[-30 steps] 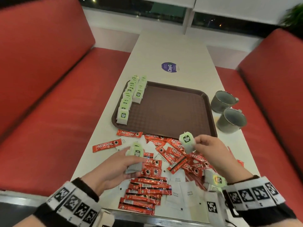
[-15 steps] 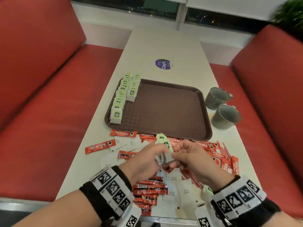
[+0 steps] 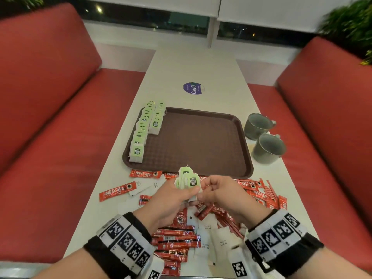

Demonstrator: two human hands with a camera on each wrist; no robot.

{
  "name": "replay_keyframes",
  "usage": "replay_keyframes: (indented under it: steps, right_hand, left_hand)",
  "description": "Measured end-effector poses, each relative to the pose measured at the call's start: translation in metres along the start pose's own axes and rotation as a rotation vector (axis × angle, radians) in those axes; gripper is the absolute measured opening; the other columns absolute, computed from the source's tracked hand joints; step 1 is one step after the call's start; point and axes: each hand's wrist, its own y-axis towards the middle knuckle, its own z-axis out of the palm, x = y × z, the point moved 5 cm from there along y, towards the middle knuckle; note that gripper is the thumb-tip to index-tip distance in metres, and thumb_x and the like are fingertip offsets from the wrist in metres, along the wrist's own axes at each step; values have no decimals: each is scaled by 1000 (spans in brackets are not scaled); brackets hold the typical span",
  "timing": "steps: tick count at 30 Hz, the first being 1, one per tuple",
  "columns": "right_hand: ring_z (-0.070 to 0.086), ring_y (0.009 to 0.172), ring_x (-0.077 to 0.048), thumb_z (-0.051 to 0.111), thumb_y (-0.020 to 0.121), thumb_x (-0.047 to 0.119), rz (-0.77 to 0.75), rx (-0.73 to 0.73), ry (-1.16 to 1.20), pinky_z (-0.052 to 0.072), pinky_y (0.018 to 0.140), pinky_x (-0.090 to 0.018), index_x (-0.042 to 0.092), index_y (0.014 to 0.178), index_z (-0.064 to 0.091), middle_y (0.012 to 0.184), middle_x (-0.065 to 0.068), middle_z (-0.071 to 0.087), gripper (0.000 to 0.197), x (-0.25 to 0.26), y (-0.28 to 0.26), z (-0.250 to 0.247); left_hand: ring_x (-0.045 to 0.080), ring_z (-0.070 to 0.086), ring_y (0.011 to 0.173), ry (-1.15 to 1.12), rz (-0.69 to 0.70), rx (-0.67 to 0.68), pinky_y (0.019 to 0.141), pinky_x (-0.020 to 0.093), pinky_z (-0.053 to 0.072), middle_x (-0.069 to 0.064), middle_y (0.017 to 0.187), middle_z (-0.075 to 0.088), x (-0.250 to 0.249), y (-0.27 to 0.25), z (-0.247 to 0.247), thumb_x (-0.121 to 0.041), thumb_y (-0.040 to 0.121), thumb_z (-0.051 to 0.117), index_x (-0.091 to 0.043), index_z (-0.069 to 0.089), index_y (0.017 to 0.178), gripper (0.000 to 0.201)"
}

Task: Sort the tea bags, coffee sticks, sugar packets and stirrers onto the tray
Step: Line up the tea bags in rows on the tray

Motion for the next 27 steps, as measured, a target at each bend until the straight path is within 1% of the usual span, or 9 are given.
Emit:
replay_keyframes:
  steps: [2,5,8,11,14,16,17,21,27]
  right_hand:
    - [54,53,-13,75,75,0,-5,39,-16,45,56,-26,9,75,65,62,-4,63,14,10,10,7]
    - [51,50,-10,70,80,0,16,72,-38,42,51,-22,11,72,61,58,-1,59,16,26,29,18]
    - [45,45,-10,70,83,6,36,58,-72,32,47,-24,14,71,59,56,-2,58,18,45,61,23]
    - [40,42,-9,67,84,6,40,-27,-60,28,42,-20,13,72,59,57,-2,56,16,66,97,27]
    - [41,44,-8,67,84,5,42,-128,-79,31,39,-17,13,72,59,60,-3,57,16,82,139,37]
    - [47,49,-11,66,84,4,65,-169,-104,39,45,-19,13,72,59,65,-5,59,17,86,167,43]
    - [50,53,-10,65,84,4,73,-170,-124,42,48,-18,14,72,58,69,-4,60,18,88,179,46]
    - [51,59,-5,61,88,8,114,-140,-181,41,40,-10,20,70,52,71,4,54,24,92,210,54]
    - [55,63,-7,65,85,11,177,-140,-206,48,57,-17,20,70,53,75,3,57,21,90,239,65]
  left_hand:
    - [21,62,86,-25,20,-54,69,27,51,14,97,67,-7,-2,-11,-9,89,63,-7,62,106,17]
    - [21,63,84,-155,15,-121,69,29,51,11,93,70,-16,-5,-34,-18,93,58,-8,64,105,17]
    - [26,63,93,-304,-12,-193,73,31,54,21,107,65,-20,-9,-66,-6,94,47,-1,57,109,18]
    - [32,61,107,-396,-27,-264,72,32,59,24,117,60,-22,-15,-94,4,93,42,-2,44,127,35]
    - [31,60,108,-372,-2,-283,78,33,58,20,119,57,-27,-19,-114,6,94,44,-3,42,133,40]
    - [29,61,105,-371,16,-277,77,32,59,19,120,59,-32,-18,-123,8,93,46,-3,45,132,41]
    - [29,61,105,-375,21,-274,77,32,59,19,120,60,-34,-18,-128,9,92,47,-2,46,131,41]
    - [27,63,102,-359,21,-273,77,31,59,18,113,64,-39,-17,-143,7,93,48,-1,49,128,36]
    - [29,65,100,-374,9,-271,68,28,60,19,114,65,-39,-19,-164,7,91,50,-2,48,131,40]
